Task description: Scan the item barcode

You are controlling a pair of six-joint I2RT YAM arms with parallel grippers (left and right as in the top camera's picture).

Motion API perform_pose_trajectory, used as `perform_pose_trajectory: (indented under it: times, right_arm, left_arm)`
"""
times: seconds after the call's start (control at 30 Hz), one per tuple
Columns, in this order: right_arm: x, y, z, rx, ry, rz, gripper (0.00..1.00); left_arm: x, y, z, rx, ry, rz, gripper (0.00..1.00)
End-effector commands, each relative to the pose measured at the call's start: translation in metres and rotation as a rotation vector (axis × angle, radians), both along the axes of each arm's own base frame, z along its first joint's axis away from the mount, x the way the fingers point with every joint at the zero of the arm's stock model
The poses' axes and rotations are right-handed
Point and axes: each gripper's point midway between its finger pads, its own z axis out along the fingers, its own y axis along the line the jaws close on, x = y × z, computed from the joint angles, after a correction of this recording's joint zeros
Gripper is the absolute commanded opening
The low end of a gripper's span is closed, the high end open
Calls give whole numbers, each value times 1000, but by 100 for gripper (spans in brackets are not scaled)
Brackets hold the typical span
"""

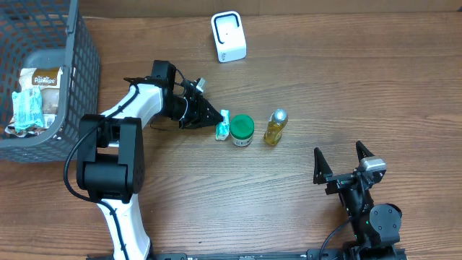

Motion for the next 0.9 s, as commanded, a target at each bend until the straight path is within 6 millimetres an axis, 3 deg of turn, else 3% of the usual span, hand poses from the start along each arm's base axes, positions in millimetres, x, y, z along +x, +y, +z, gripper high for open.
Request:
perform_pose_trajectory:
  times: [0.0,0.33,0.53,0.87]
  right_arm:
    - [0,-2,-2,-8,-5,-8,100]
    - [0,-2,-2,-8,-5,-8,100]
    - [0,-2,-2,-8,-5,-8,100]
    - [0,-2,-2,-8,-5,-8,100]
  left_arm:
    - [-2,2,-4,12,10,6,28]
    - [7,6,4,8,-18,10,45]
    - [19,3,18,3,-72,-7,48]
    - [9,-5,-3,161,-72,-49,50]
